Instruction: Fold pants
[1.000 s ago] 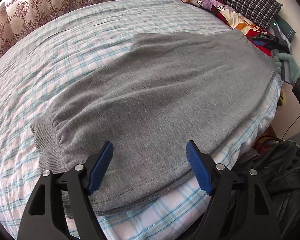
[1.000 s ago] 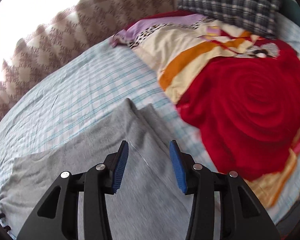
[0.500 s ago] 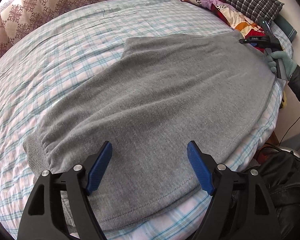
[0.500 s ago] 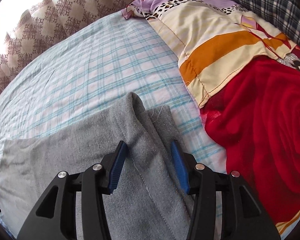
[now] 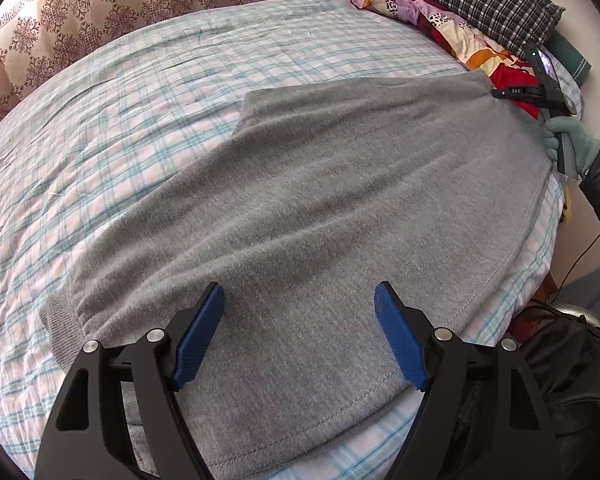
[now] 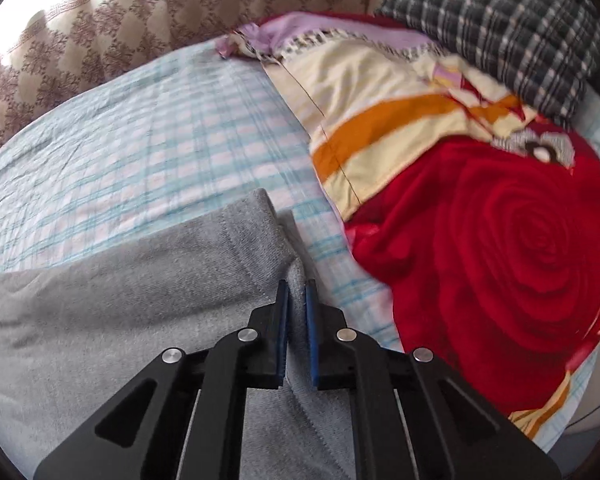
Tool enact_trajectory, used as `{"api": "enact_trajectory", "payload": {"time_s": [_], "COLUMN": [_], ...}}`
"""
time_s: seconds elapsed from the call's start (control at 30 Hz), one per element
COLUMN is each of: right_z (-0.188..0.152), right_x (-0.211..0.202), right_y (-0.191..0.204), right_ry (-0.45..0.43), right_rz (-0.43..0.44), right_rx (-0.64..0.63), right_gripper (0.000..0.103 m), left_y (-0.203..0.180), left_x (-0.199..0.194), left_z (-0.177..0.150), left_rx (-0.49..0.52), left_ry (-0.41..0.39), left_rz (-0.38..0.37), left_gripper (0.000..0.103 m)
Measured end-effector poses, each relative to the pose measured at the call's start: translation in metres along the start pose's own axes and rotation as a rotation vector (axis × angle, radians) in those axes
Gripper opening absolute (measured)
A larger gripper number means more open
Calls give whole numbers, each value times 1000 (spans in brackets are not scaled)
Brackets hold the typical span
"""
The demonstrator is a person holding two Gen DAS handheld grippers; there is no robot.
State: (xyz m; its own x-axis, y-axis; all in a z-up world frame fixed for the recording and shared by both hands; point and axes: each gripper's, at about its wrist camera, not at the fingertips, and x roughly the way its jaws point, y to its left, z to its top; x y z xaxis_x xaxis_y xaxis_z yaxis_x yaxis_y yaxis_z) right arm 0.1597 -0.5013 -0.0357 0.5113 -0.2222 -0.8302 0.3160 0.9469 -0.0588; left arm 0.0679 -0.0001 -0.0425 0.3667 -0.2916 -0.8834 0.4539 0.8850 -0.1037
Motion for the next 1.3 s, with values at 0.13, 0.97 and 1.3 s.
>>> {"api": "enact_trajectory", "payload": {"time_s": [0.13,0.97,1.3], "right_z": [-3,-109,-169], "right_x": [2,-84,-99], "right_y": [3,236,254], "right_ry": [-33,121,158], "right_rz": [-32,433,358], "right_rx": [-18,-330,-454], "right_gripper": [17,56,58], "left_y": [-4,-17,-12], "left_x": [15,3,-5], "left_z": [-8,-45,-51], "left_rx": [-4,-31,-28], "left_ry": [44,-17,-57], "left_rz": [-25,-91,-130], "left_gripper": [79,78,79]}}
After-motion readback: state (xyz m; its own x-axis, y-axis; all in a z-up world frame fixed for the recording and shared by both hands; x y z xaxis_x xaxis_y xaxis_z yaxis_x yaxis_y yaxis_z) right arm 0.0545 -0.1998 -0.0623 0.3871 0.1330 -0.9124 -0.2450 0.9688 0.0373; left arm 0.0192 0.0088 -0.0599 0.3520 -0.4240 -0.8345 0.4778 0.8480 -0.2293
